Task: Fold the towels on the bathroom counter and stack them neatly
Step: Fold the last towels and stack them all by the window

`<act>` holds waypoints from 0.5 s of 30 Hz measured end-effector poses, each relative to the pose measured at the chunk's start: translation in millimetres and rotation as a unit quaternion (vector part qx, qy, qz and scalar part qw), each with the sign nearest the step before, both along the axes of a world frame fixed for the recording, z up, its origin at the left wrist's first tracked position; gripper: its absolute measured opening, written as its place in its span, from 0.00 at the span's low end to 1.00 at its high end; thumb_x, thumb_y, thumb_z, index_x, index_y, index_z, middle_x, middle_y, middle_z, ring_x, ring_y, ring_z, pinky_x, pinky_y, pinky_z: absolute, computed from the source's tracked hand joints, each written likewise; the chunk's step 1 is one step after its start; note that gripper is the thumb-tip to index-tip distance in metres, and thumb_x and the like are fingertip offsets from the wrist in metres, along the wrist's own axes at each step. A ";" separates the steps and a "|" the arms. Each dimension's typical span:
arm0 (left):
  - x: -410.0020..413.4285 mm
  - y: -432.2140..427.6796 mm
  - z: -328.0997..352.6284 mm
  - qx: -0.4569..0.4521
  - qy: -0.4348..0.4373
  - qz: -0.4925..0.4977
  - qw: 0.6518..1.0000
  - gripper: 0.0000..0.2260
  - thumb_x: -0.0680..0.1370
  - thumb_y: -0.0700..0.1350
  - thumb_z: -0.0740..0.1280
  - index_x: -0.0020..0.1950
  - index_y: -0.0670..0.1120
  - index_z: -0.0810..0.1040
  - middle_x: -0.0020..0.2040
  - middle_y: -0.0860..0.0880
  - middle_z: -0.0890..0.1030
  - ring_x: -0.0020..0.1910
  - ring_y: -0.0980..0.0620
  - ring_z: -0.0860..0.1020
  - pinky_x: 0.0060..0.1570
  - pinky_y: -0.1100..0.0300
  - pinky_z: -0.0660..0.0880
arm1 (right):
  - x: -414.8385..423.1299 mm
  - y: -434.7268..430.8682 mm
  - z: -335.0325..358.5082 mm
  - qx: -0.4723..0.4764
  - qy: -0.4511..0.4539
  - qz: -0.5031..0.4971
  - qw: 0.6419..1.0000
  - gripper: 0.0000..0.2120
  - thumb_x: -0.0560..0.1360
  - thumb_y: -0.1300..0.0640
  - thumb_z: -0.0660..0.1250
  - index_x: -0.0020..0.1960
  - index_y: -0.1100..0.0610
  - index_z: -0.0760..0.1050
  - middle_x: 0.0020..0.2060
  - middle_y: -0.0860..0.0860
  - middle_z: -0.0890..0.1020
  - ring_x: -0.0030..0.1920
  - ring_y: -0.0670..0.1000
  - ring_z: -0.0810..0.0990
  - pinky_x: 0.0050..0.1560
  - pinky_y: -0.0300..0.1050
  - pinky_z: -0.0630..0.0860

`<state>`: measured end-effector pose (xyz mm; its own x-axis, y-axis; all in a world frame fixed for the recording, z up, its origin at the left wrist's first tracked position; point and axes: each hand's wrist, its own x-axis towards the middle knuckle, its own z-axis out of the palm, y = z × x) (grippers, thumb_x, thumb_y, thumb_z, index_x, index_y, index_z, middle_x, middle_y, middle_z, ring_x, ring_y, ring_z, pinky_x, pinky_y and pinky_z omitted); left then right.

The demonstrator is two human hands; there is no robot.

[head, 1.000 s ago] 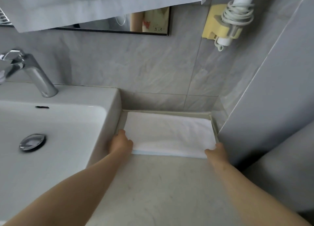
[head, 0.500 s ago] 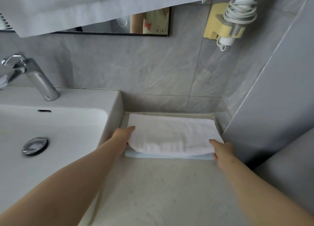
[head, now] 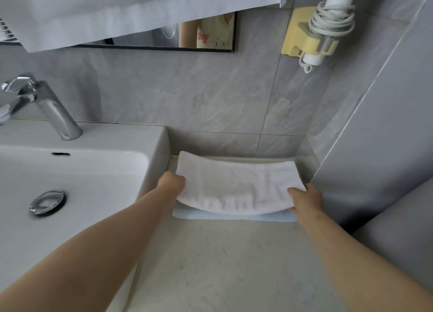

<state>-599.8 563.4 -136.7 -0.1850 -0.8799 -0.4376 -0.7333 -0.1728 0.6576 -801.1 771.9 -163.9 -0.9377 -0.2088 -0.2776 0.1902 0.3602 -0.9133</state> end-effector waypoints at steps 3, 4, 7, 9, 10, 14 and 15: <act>4.2 -1.0 9.5 -0.041 0.016 -0.021 0.999 0.15 0.78 0.40 0.58 0.63 0.35 0.72 0.59 0.37 0.76 0.58 0.38 0.75 0.56 0.51 0.73 | 6.3 -1.0 16.7 0.004 0.048 0.019 0.999 0.06 0.73 0.64 0.66 0.49 0.61 0.73 0.44 0.56 0.76 0.45 0.56 0.74 0.44 0.47 0.70; 6.5 -2.1 15.7 -0.058 0.012 -0.028 0.998 0.15 0.78 0.40 0.58 0.63 0.36 0.73 0.59 0.38 0.76 0.58 0.38 0.75 0.53 0.53 0.73 | 8.6 -1.6 22.5 0.003 0.060 0.023 0.998 0.06 0.72 0.64 0.66 0.49 0.61 0.73 0.44 0.56 0.77 0.45 0.56 0.75 0.44 0.47 0.70; 21.6 1.0 38.3 -0.110 0.018 -0.047 0.993 0.15 0.78 0.40 0.58 0.62 0.37 0.74 0.58 0.39 0.77 0.58 0.39 0.75 0.50 0.56 0.70 | 21.2 -3.9 42.2 -0.018 0.078 0.030 0.996 0.04 0.72 0.63 0.67 0.46 0.59 0.73 0.42 0.54 0.77 0.44 0.56 0.75 0.47 0.51 0.74; 36.3 2.8 53.5 -0.132 0.029 -0.040 0.990 0.14 0.77 0.40 0.58 0.60 0.37 0.74 0.56 0.39 0.77 0.55 0.39 0.75 0.49 0.55 0.70 | 32.5 -6.5 55.6 -0.053 0.078 0.037 0.995 0.04 0.72 0.64 0.67 0.42 0.57 0.72 0.38 0.52 0.76 0.44 0.56 0.75 0.49 0.54 0.76; 45.0 3.0 60.4 -0.140 0.036 -0.037 0.989 0.12 0.77 0.40 0.58 0.58 0.37 0.74 0.53 0.39 0.76 0.52 0.40 0.74 0.48 0.55 0.70 | 38.7 -8.5 63.3 -0.069 0.079 0.043 0.994 0.05 0.72 0.64 0.67 0.40 0.56 0.72 0.36 0.51 0.76 0.43 0.56 0.75 0.50 0.56 0.76; 84.4 4.5 85.4 -0.154 0.074 -0.009 0.985 0.06 0.78 0.40 0.57 0.51 0.40 0.71 0.47 0.43 0.72 0.45 0.43 0.70 0.43 0.56 0.69 | 69.1 -19.6 91.2 -0.105 0.092 0.080 0.987 0.04 0.72 0.63 0.67 0.45 0.58 0.73 0.40 0.54 0.77 0.44 0.57 0.76 0.52 0.60 0.76; 98.0 4.4 92.0 -0.158 0.085 0.001 0.984 0.06 0.78 0.41 0.56 0.51 0.40 0.71 0.47 0.43 0.72 0.45 0.44 0.71 0.42 0.56 0.69 | 79.5 -23.6 98.7 -0.115 0.093 0.092 0.985 0.05 0.72 0.63 0.67 0.45 0.58 0.73 0.42 0.54 0.77 0.45 0.57 0.76 0.52 0.60 0.76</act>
